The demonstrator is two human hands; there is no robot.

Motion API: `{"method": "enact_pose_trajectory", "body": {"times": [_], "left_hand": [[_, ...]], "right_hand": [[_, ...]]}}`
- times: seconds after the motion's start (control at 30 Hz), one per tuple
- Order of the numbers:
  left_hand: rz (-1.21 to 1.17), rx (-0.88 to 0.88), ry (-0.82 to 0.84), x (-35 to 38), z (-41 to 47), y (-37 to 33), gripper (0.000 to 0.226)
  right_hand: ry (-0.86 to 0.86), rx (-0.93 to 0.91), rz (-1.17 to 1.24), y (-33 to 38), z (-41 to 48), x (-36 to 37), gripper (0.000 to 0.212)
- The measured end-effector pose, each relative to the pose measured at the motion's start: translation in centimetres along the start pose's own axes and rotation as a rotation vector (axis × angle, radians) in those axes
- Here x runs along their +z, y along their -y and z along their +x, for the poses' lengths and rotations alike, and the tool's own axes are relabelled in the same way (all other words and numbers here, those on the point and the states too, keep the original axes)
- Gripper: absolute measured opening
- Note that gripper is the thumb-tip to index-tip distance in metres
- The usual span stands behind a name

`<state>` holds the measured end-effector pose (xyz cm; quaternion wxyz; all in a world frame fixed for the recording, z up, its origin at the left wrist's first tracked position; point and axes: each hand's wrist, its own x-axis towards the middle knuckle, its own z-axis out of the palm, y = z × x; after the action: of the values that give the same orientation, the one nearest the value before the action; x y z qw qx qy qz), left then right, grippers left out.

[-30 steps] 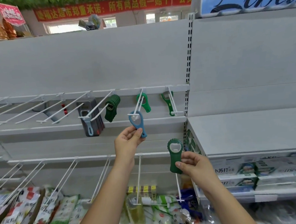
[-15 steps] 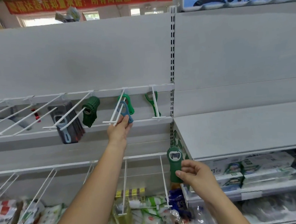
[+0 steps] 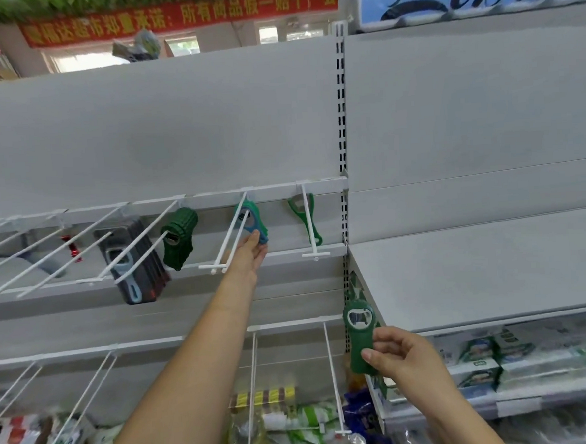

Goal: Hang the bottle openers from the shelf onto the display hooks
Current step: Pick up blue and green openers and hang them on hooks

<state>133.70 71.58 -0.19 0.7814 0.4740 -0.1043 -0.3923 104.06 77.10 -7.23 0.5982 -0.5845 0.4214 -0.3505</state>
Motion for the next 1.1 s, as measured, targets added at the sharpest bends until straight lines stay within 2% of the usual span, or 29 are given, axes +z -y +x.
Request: {"method": "enact_pose_trajectory", "body": {"times": [0.13, 0.23, 0.4, 0.53, 0.7, 0.83, 1.1], "left_hand": [[0.082, 0.053, -0.063, -3.1, -1.4, 1.2, 0.015], [0.165, 0.117, -0.109, -7.5, -4.0, 2.3, 0.026], [0.398, 0.186, -0.095, -15.9, -9.6, 2.6, 0.013], [0.529, 0.242, -0.033, -22.6, -11.7, 1.2, 0.016], [0.616, 0.258, 0.028, -29.6, -11.1, -2.4, 0.023], [0.593, 0.278, 0.085, -33.2, -10.3, -5.4, 0.025], [0.590, 0.257, 0.180, -36.2, -9.3, -7.5, 0.026]], "right_hand": [[0.047, 0.000, -0.007, -0.1, 0.4, 1.2, 0.021], [0.122, 0.005, -0.032, -0.1, 0.5, 3.6, 0.021], [0.213, -0.009, -0.042, -0.5, 0.4, 9.5, 0.022], [0.240, -0.022, -0.024, -0.5, -0.1, 15.3, 0.023], [0.190, -0.017, 0.024, 0.3, -1.4, 23.4, 0.023], [0.146, -0.045, 0.036, 1.2, -2.2, 28.6, 0.022], [0.023, -0.117, 0.130, 3.7, -3.7, 31.8, 0.022]]}}
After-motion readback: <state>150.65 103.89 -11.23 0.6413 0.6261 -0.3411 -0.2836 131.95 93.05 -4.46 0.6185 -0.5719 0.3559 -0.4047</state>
